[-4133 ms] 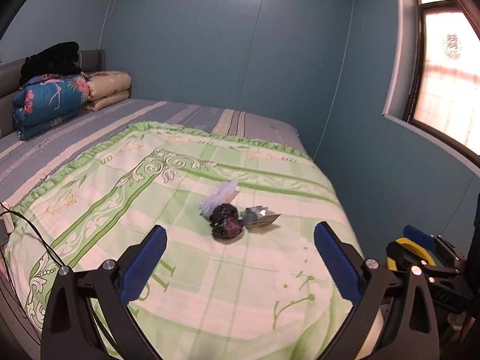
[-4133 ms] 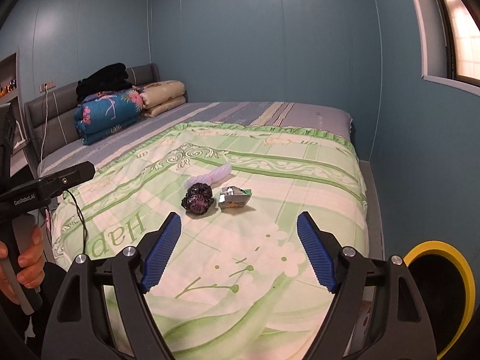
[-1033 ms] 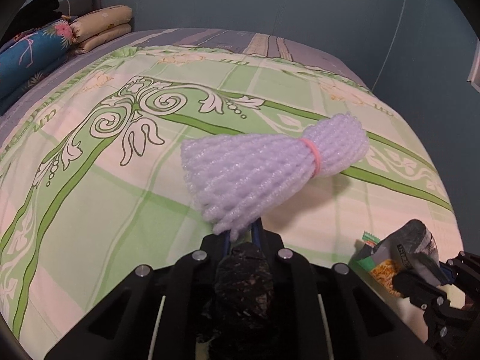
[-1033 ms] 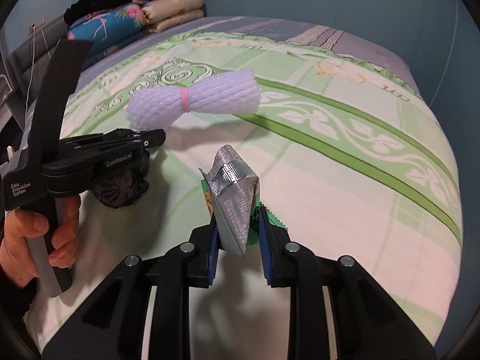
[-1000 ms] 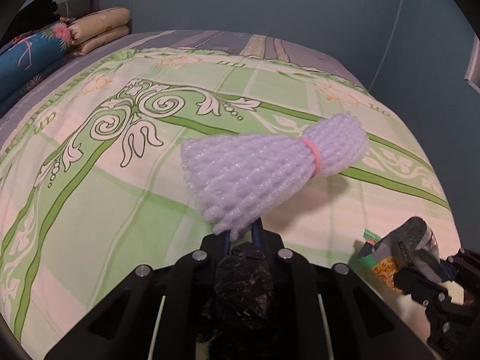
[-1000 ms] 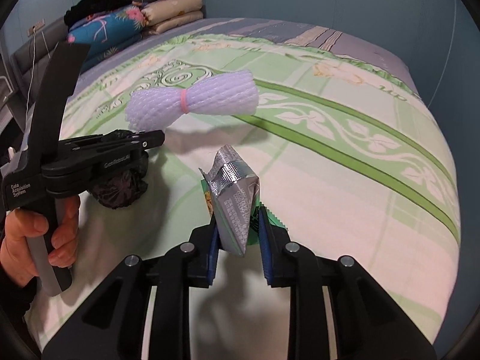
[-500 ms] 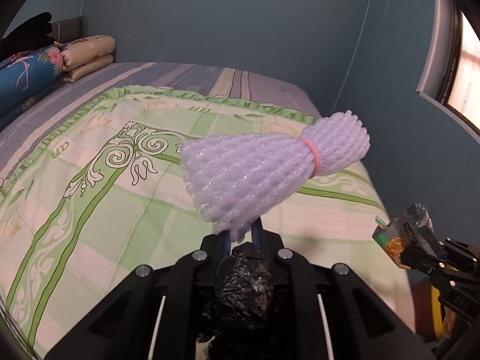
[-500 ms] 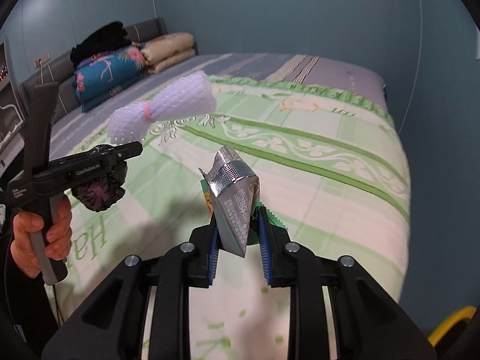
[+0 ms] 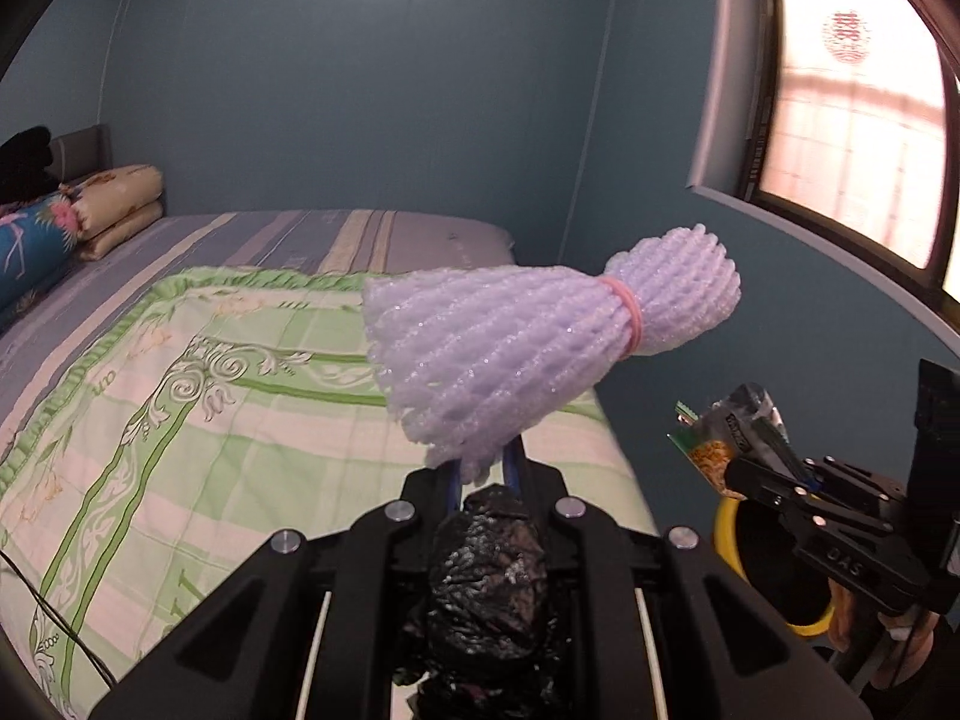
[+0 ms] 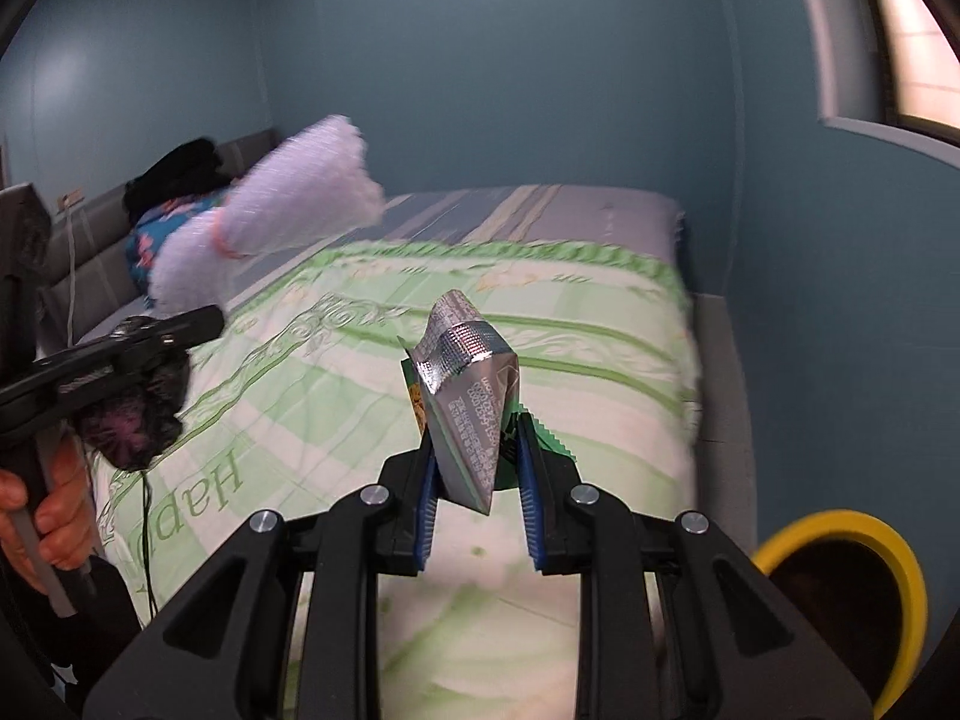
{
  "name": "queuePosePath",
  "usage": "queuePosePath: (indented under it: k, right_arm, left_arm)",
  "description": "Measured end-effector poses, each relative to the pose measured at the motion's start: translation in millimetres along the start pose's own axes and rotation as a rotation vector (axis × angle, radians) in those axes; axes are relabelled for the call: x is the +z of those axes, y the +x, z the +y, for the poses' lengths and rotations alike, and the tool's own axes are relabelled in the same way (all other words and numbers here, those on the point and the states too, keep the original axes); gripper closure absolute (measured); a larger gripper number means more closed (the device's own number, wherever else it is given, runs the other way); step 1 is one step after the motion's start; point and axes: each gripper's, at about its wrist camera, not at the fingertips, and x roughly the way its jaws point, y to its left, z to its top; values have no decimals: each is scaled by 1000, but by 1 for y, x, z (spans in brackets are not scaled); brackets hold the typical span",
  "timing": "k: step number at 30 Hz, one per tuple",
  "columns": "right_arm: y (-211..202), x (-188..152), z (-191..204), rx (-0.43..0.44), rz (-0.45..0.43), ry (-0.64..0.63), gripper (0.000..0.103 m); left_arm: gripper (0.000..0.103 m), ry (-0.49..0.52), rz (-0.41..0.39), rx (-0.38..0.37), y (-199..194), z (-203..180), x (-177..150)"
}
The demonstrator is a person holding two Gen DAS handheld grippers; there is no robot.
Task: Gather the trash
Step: 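Carry the black bag, foam net and foil wrapper over the bin with both tools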
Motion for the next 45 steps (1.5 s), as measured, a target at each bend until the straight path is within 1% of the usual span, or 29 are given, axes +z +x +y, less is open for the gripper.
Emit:
queuePosePath:
  k: [6,9,11,14,19,25,28,32,36,40,45]
  right_arm:
    - [-49,-13,-38,-81,-67,79,81]
    - [-68,-22,-58,-132,-90,114,81]
    - [-79,-29,-71,-170,-99,135,81]
    - [-92,-41,-95,-212,-110,185,81]
    - [-114,-65,-125,-280,-128,248,81]
    - [-130,-87,-151,-340,-136,298,81]
    - [-139,-97,-165,-354,-135,329,81]
    - [-143,-111,-183,-380,-123,384,80]
    - [-144,-123,-194,-406,-106,412,80]
    - [-136,-131,-204,-407,-74,460,80]
    - [-124,-137,-218,-407,-40,507,80]
  left_arm:
    - [91,61,-32,-74,-28,-53,0]
    - [91,92,-37,-107,-34,-76,-1]
    - [91,127,-53,-114,-37,-94,-2]
    - [91,158,-50,-150,-36,-119,-2]
    - [90,213,-54,-195,-31,-158,-3]
    - [90,272,-34,-249,-17,-207,-9]
    - [90,281,1,-281,-2,-226,-12]
    - [90,285,48,-294,25,-250,-19]
    - [90,266,131,-304,63,-271,-31]
    - [90,272,189,-301,96,-284,-46]
    - [90,261,305,-296,142,-296,-73]
